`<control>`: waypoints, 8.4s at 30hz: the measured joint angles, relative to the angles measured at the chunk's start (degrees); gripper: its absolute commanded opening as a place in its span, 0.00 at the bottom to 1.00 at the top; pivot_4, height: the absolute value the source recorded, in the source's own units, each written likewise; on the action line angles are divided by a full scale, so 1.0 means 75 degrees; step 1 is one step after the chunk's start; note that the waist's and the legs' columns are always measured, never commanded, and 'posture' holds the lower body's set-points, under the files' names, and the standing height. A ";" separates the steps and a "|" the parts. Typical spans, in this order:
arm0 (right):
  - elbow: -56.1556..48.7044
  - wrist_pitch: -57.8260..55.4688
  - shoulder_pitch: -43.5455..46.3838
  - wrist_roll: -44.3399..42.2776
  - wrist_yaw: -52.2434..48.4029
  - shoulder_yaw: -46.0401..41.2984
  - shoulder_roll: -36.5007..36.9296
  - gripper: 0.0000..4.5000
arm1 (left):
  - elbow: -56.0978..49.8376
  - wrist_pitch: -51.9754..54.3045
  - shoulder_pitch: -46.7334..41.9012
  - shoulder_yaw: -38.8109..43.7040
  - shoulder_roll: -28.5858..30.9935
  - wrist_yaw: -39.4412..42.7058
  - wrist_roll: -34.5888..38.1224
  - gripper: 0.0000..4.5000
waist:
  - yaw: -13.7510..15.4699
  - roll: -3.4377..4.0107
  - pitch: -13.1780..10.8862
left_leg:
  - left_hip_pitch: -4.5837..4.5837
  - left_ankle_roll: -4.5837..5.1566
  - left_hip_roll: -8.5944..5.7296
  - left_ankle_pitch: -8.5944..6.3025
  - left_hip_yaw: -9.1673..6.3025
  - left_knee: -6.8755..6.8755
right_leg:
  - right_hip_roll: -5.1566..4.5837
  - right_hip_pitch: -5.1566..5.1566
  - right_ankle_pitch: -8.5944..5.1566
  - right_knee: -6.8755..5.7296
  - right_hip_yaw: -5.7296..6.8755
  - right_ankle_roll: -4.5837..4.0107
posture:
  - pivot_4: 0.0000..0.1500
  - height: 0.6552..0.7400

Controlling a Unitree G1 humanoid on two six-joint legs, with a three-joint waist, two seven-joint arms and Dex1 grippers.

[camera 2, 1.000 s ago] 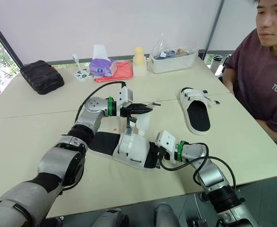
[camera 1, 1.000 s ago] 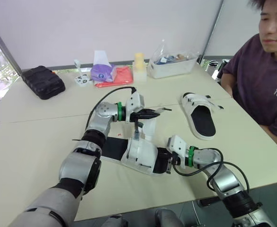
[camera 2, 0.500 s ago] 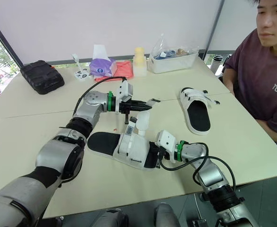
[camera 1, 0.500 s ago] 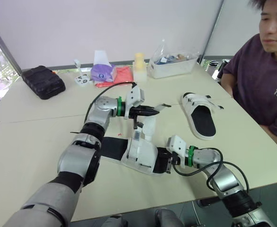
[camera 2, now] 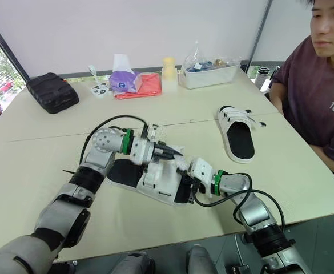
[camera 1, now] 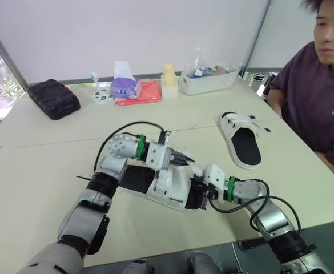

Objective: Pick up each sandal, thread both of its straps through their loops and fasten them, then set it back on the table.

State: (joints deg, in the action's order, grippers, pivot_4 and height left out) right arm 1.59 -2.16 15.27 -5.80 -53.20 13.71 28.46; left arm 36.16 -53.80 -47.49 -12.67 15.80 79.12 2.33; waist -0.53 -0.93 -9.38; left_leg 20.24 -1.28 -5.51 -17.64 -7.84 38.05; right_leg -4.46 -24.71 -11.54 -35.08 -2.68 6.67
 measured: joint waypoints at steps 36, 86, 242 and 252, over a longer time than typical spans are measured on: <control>0.1168 0.0763 0.0594 -0.0005 -0.0486 0.0190 -0.0183 0.00 | -0.8028 1.0924 0.2885 0.0041 0.4716 -0.3151 0.6431 0.82 | -0.0116 0.0005 0.0002 | -0.0117 0.0017 0.0021 -0.0009 0.0001 -0.0031 | 0.0023 0.0097 -0.0033 -0.0011 -0.0002 -0.0001 | 1.00 1.00; 0.1302 0.0826 0.0665 0.0001 -0.0328 0.0213 -0.0259 0.00 | -0.6308 1.3507 0.2623 -0.1270 0.2416 -0.1592 0.4201 0.01 | -0.0071 0.0001 0.0002 | -0.0116 0.0012 0.0043 -0.0011 -0.0005 -0.0029 | 0.0049 0.0102 -0.0066 0.0000 -0.0009 -0.0009 | 1.00 1.00; 0.1168 0.0812 0.0518 0.0006 0.0006 0.0251 -0.0392 0.00 | -0.4307 1.4583 0.1337 -0.0491 0.1498 -0.0977 0.4360 0.01 | -0.0092 -0.0005 0.0000 | -0.0116 -0.0023 0.0046 0.0008 -0.0004 -0.0112 | 0.0049 0.0062 -0.0051 0.0016 -0.0017 0.0000 | 1.00 1.00; 0.1163 0.0814 0.0507 0.0006 0.0012 0.0251 -0.0395 0.00 | -0.4022 1.4151 0.1339 -0.0580 0.1488 -0.0895 0.4144 0.01 | -0.0091 -0.0004 0.0000 | -0.0116 -0.0022 0.0047 0.0008 -0.0004 -0.0113 | 0.0049 0.0062 -0.0054 0.0016 -0.0017 0.0004 | 1.00 1.00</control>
State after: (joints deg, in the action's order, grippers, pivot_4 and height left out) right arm 10.32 3.94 19.07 -5.75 -53.11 15.59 25.50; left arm 6.00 52.33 -37.45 -17.02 26.96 72.40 33.41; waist -1.21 -0.96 -9.38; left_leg 19.37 -1.44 -5.16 -17.58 -7.87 37.20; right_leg -4.09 -24.25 -11.94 -34.96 -2.80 6.70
